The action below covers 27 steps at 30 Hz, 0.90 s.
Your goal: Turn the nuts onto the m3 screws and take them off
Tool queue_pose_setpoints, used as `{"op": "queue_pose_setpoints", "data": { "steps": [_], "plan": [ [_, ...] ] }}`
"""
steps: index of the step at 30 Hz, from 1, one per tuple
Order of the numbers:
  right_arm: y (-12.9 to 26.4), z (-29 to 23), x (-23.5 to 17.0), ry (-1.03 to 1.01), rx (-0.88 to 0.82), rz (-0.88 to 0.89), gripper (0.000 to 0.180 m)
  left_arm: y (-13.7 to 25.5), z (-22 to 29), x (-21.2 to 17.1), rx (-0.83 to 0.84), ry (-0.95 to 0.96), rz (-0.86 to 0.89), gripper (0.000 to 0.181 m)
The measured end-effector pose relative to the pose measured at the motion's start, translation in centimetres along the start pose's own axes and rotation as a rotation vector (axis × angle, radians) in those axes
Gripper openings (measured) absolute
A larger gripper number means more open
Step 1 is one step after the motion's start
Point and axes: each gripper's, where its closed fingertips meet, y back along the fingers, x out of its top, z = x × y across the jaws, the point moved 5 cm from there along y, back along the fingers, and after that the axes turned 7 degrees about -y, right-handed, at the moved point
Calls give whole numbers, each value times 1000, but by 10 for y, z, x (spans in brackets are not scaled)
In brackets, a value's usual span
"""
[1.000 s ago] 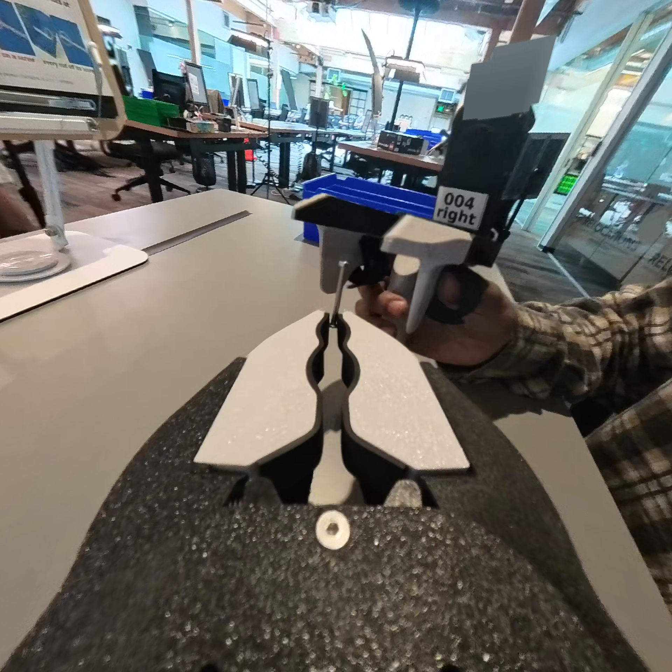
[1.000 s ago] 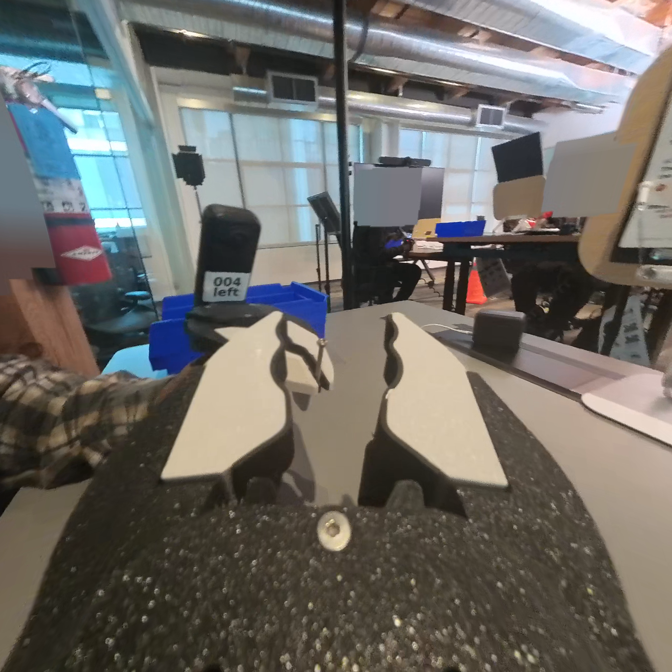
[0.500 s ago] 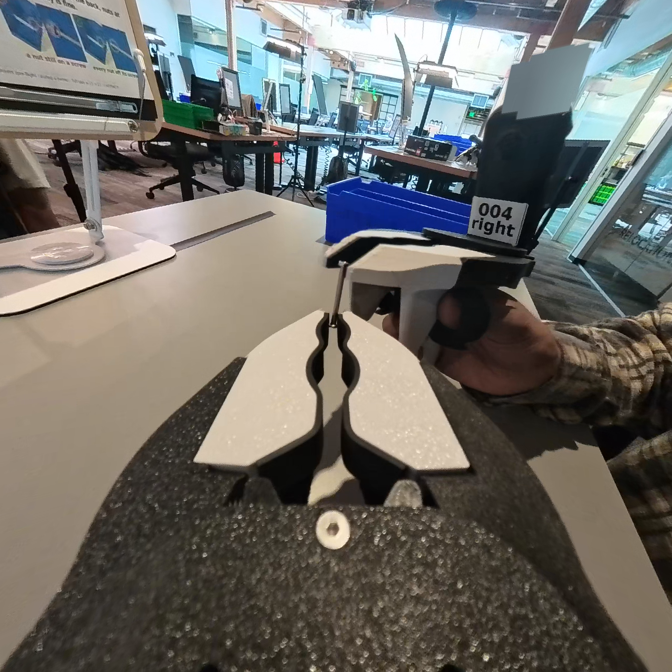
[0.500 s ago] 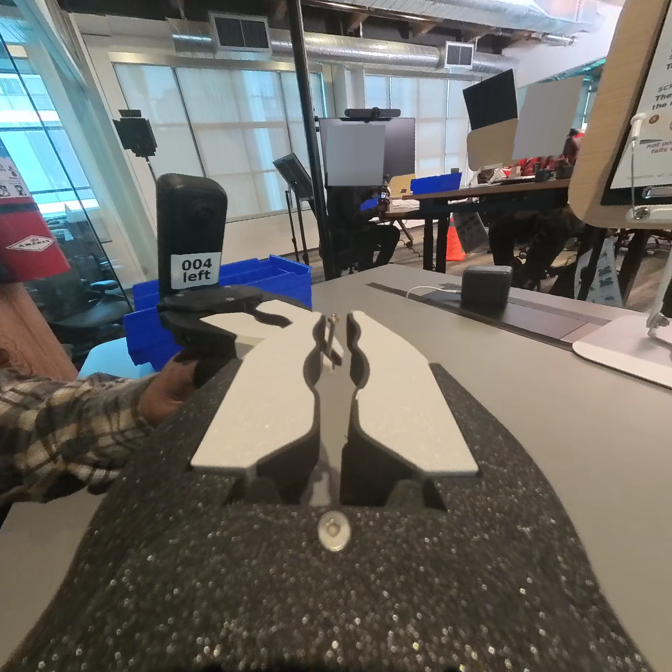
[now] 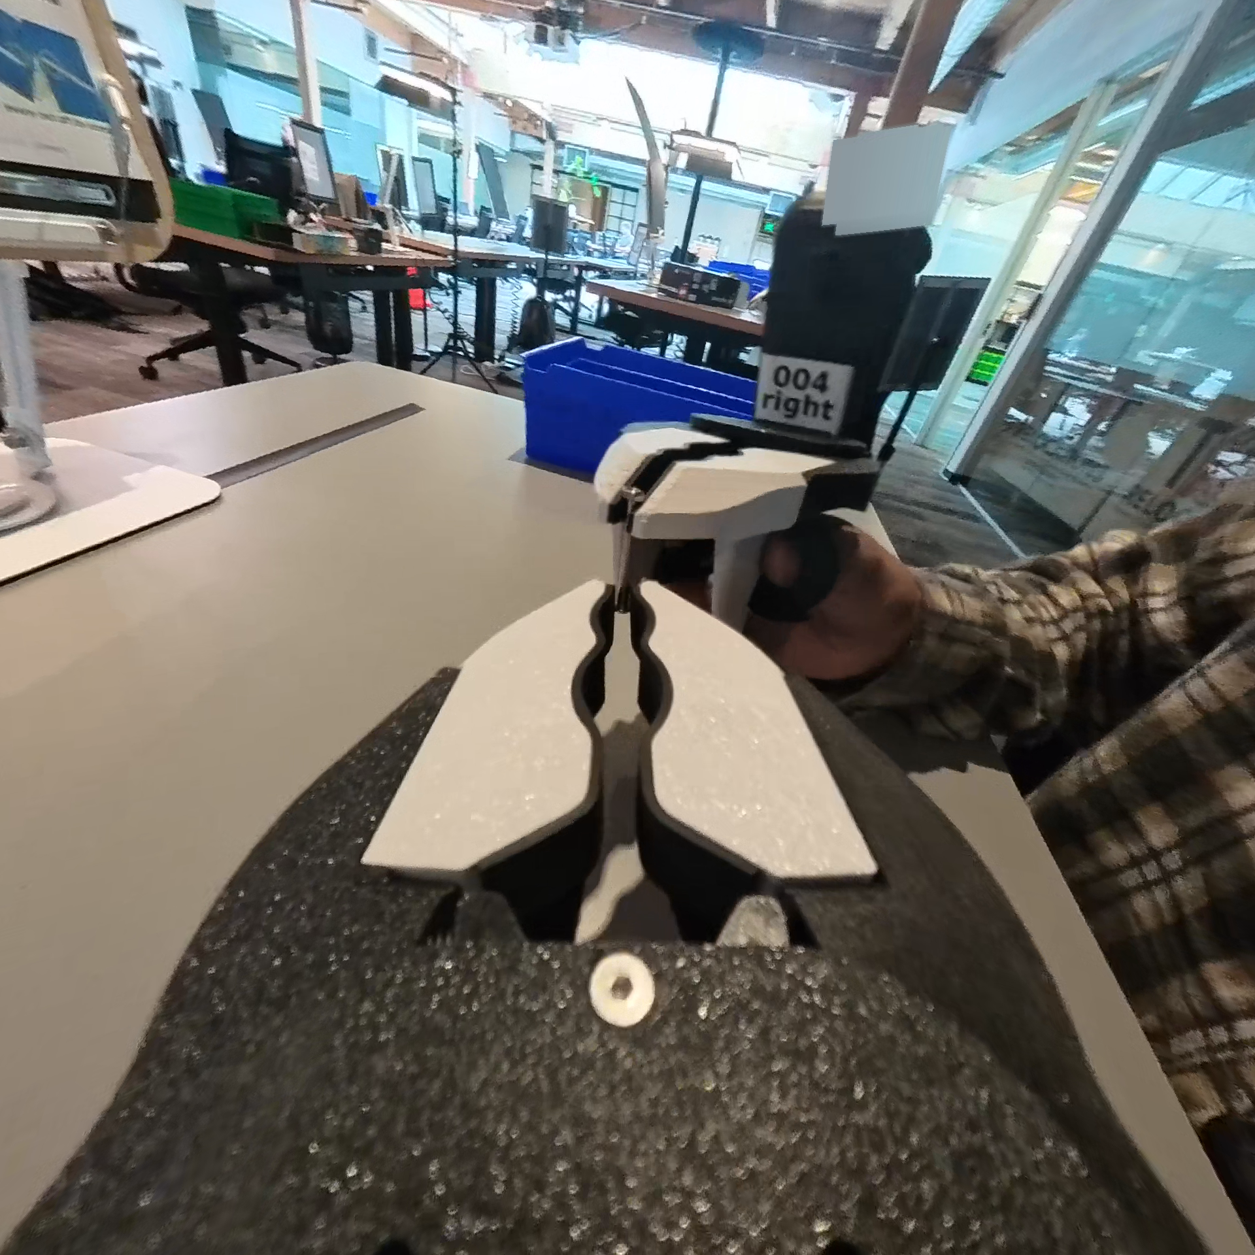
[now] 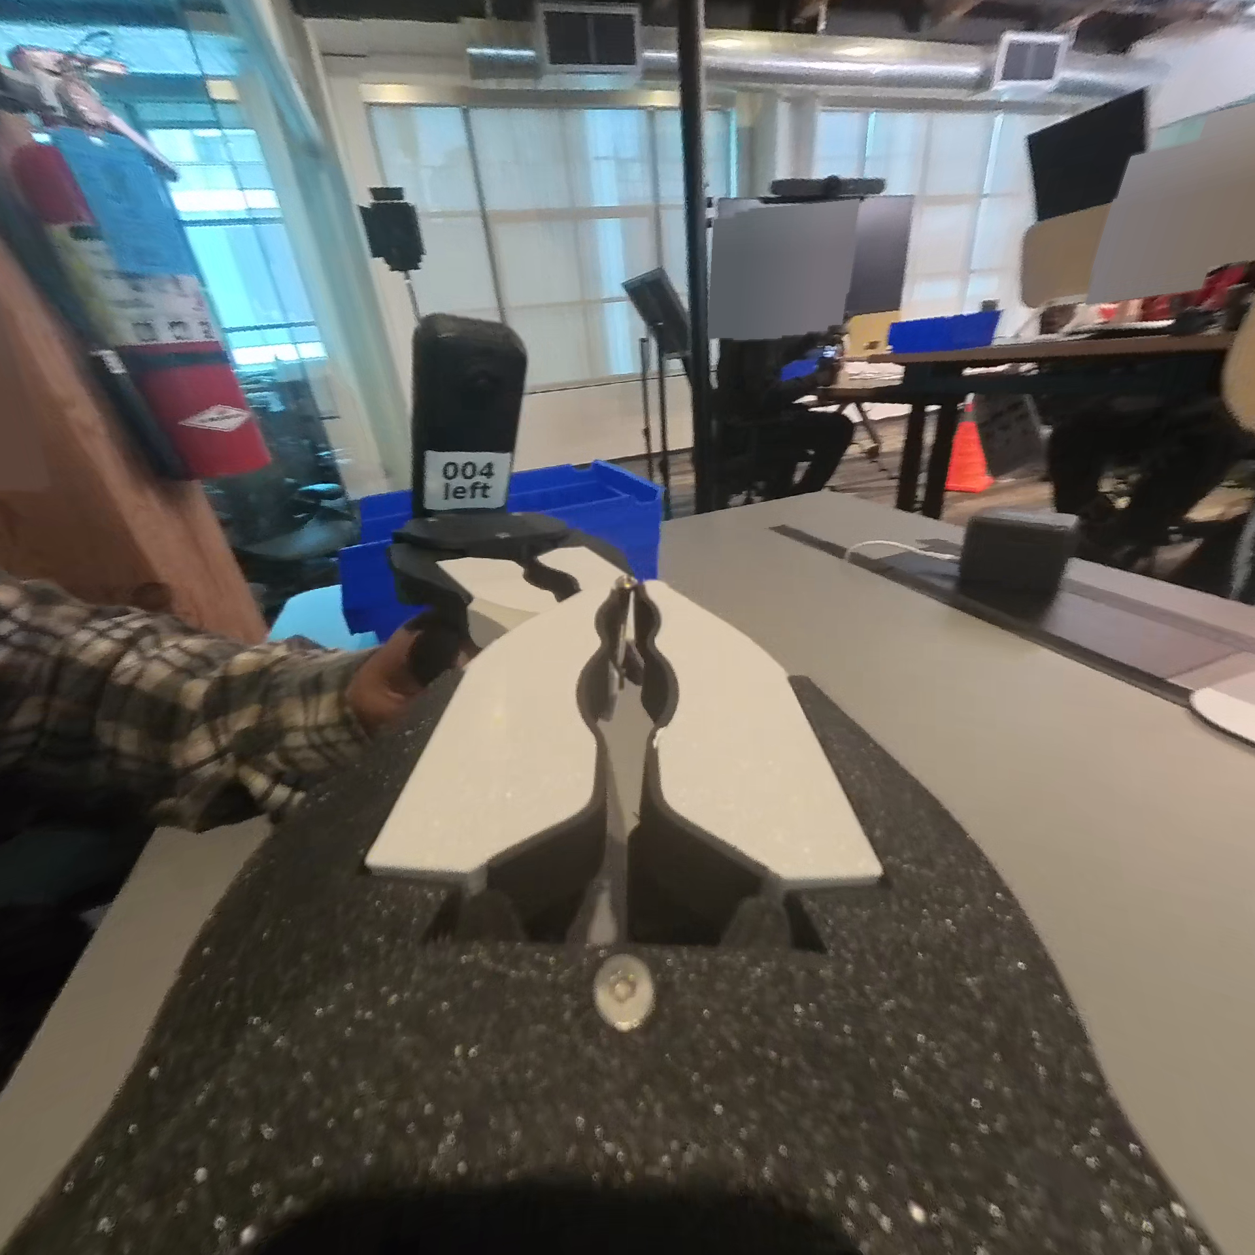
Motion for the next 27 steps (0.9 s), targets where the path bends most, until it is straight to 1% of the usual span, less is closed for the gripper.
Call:
{"op": "queue_pose_setpoints", "data": {
  "steps": [3, 6, 9, 14, 18, 20, 25, 27],
  "plan": [
    [2, 2, -1, -29, 78, -20, 3, -1, 1, -2, -39, 22, 2, 4],
    [2, 7, 0, -70, 107, -28, 5, 0, -2, -2, -15, 44, 15, 4],
    [3, 9, 1, -119, 26, 32, 20, 3, -8, -2, 39, 56, 20, 4],
    [2, 10, 7, -160, -120, 138, 24, 4, -13, -3, 114, 56, 10, 4],
    [-9, 8, 1, -146, -186, 101, 31, 2, -11, -5, 129, 55, 0, 4],
    [-12, 8, -2, -154, -220, 89, 28, 0, -9, -6, 130, 45, -8, 4],
    [-17, 5, -2, -138, -223, 74, 6, -1, -6, -5, 122, 50, 2, 4],
    [-17, 3, -1, -124, -221, 72, 5, -1, -5, -4, 114, 58, 8, 4]
  ]
}}
